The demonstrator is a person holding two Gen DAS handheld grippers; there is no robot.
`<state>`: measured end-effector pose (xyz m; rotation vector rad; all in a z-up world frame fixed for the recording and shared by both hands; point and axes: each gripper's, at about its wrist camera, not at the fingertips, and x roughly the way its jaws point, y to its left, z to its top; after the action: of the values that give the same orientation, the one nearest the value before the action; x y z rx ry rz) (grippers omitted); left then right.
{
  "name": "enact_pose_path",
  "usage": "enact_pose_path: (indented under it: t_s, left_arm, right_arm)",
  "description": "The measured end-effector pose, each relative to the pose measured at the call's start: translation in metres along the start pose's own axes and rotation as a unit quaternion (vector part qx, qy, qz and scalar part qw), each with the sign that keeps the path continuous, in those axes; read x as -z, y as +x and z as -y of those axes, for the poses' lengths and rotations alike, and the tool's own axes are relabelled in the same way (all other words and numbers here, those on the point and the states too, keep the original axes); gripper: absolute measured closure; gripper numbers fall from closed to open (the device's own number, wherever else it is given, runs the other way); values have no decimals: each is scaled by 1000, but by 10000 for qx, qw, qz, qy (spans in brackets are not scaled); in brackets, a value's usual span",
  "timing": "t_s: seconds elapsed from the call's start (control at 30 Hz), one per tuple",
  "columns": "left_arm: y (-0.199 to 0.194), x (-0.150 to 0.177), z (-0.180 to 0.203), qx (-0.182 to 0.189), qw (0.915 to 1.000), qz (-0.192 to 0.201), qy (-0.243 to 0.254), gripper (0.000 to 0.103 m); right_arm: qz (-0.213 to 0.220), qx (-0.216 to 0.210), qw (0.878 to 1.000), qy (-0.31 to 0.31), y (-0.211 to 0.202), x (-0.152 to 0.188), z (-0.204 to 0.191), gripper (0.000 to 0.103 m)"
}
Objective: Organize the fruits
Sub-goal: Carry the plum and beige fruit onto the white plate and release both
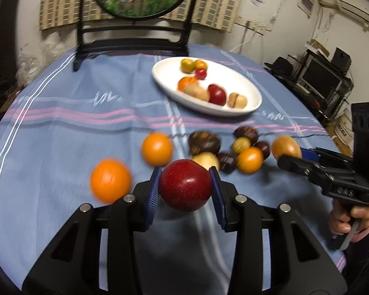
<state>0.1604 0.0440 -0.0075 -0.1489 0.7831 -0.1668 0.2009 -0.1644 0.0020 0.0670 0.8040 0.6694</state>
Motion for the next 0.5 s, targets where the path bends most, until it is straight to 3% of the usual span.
enact_pose_path:
  t_s: [0.13, 0.33, 0.5]
  left_arm:
    - [8, -35, 15, -24, 9997, 83, 241, 64]
    - [43, -93, 28, 32, 9998, 30, 193, 63]
    - [97, -134, 33, -318, 9991, -168, 237, 63]
  right_arm:
    - [340, 78, 9986, 393, 1, -25, 17, 59]
    - [858, 467, 9930, 657, 14, -62, 43, 59]
    - [934, 697, 9889, 927, 40, -86, 71, 59]
